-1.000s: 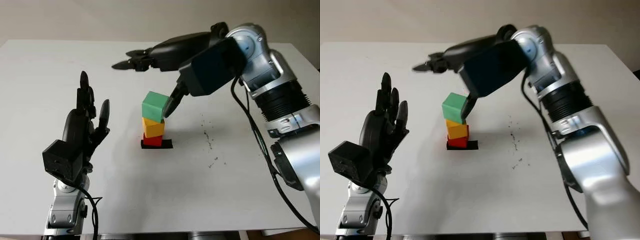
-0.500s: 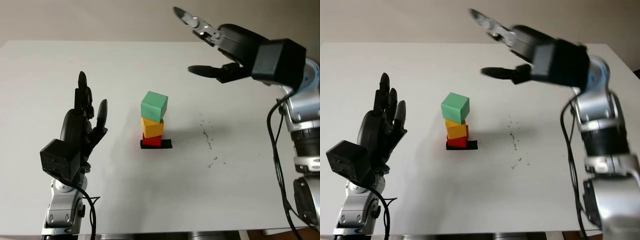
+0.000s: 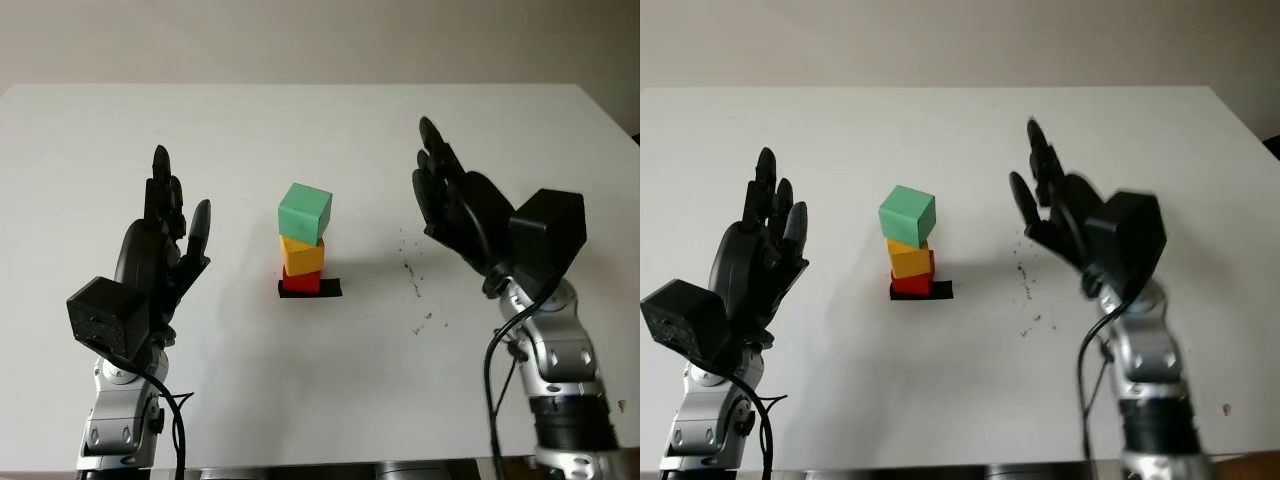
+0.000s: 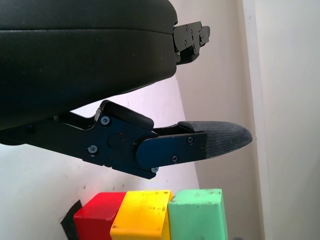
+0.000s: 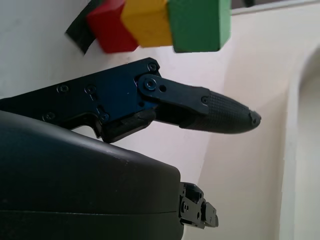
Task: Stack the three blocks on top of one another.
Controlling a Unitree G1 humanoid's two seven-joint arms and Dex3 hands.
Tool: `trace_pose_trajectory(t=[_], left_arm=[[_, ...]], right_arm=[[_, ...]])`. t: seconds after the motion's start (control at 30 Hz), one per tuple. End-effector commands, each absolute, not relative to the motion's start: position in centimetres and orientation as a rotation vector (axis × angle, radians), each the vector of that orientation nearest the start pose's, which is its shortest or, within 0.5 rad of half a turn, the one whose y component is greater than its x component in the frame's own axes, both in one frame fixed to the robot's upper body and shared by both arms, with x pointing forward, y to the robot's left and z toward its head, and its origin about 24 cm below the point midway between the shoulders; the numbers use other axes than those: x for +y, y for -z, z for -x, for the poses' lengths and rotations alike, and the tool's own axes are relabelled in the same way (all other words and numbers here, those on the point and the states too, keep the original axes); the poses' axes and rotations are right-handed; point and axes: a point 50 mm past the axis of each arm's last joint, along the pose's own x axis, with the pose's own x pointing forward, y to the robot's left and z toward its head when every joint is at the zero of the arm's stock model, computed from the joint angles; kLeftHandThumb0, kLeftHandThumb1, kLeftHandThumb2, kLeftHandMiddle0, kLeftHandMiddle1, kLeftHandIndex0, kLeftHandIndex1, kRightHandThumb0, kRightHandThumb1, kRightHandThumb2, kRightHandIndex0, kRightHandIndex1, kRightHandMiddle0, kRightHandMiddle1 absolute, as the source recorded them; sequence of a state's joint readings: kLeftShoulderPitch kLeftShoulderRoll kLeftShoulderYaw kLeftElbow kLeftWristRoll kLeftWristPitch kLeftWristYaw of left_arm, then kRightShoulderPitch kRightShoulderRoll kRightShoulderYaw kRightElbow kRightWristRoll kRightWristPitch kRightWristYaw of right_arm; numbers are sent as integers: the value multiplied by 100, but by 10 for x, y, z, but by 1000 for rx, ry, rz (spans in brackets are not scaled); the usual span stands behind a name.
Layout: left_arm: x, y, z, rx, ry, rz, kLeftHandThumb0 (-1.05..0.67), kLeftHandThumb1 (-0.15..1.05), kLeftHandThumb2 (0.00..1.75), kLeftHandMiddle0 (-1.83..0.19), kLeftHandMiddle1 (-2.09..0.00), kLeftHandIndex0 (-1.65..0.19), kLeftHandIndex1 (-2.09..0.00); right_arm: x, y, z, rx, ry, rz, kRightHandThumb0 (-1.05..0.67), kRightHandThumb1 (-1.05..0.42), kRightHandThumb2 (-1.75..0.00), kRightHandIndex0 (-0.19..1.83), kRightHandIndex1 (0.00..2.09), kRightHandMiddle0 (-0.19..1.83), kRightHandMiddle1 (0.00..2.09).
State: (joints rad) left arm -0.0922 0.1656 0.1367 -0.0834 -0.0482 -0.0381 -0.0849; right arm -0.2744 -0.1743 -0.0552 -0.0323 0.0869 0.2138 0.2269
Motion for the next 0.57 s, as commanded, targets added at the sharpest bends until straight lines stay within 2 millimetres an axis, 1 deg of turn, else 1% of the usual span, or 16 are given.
trace_pose_trajectory(t=[0.0, 0.13, 0.3, 0.43, 0.53], left_arm=[[202, -101, -267, -232, -17, -138, -80, 105, 52, 19, -5, 19, -3], [202, -101, -265, -230, -13, -137, -80, 105, 53, 19, -4, 19, -3], [202, -101, -263, -231, -18, -129, -80, 105, 52, 17, -6, 17, -4], [201, -101, -261, -233, -17, -144, -80, 105, 52, 15, -6, 16, -5], [201, -101, -260, -233, -19, -153, -79, 105, 52, 14, -6, 15, -6]], right_arm=[[-161, -108, -296, -101, -223, 51, -75, -105, -78, -19, 0, -19, 0], [-160, -104, -290, -100, -207, 32, -76, -105, -78, -19, 0, -19, 0], [-159, -100, -282, -83, -175, -19, -76, -105, -74, -19, 0, -19, 0], [-155, -96, -274, -83, -168, -19, -73, -105, -75, -19, 0, -19, 0], [-154, -94, -270, -87, -159, -12, -74, -105, -74, -19, 0, -19, 0]])
